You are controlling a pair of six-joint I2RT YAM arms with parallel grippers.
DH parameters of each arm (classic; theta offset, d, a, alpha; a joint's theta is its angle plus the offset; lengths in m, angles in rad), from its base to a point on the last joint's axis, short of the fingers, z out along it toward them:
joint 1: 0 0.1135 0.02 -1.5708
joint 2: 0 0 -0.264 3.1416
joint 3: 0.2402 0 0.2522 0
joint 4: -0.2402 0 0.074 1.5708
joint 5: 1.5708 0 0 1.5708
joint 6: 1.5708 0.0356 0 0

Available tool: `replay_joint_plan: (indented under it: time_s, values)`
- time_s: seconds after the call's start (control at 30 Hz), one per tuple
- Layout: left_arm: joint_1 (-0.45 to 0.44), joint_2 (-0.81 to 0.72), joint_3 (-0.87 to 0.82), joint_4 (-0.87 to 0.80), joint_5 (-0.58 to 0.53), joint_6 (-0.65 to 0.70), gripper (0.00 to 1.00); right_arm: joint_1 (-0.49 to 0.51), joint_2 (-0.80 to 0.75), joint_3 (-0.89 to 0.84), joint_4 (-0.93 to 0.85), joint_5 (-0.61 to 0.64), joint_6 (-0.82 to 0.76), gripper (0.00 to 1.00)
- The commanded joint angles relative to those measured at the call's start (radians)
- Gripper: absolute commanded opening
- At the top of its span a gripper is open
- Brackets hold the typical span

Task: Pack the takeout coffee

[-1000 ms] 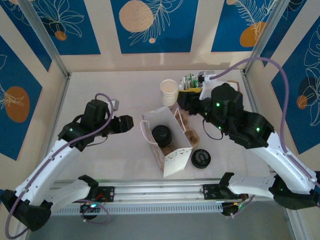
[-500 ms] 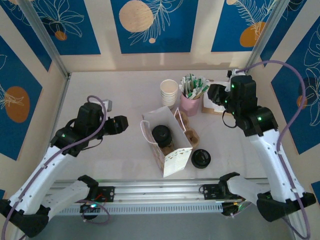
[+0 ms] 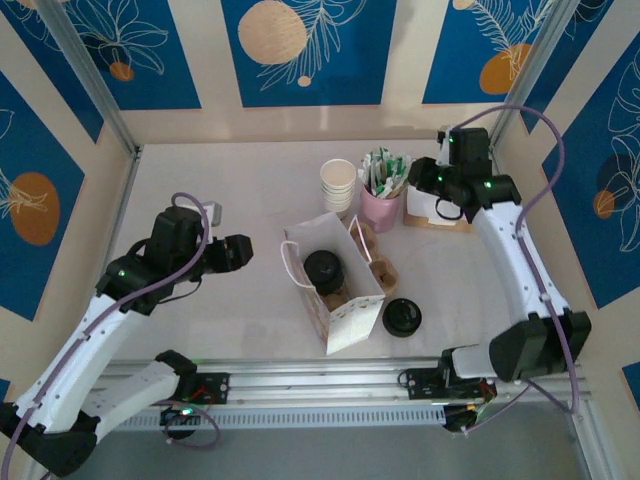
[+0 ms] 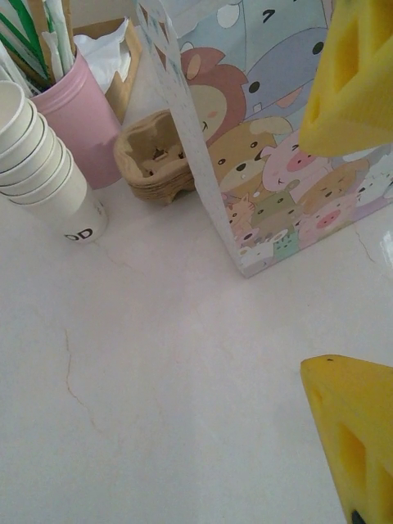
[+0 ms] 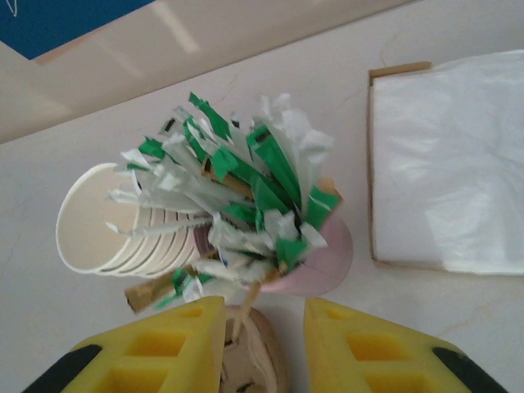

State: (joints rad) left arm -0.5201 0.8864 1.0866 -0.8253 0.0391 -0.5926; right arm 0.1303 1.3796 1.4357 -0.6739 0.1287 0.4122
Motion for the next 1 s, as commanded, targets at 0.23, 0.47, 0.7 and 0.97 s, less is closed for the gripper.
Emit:
replay_joint_plan:
  time_s: [0.23, 0.47, 0.7, 0.97]
  values:
    - [-0.004, 0.018, 0.029, -0.024, -0.018, 0.02, 0.65, -0.001, 0.181, 0.168, -0.026, -0.031, -0.099, 0.32]
    - [-0.004, 0.029, 0.02, -0.018, -0.025, 0.027, 0.65, 0.004, 0.254, 0.225, -0.044, -0.034, -0.108, 0.29]
    - [-0.004, 0.029, 0.019, -0.023, -0.022, 0.033, 0.65, 0.006, 0.284, 0.238, -0.056, -0.023, -0.116, 0.25]
    - [-0.004, 0.025, 0.024, -0.022, -0.03, 0.037, 0.66, 0.013, 0.308, 0.266, -0.077, -0.025, -0.125, 0.13]
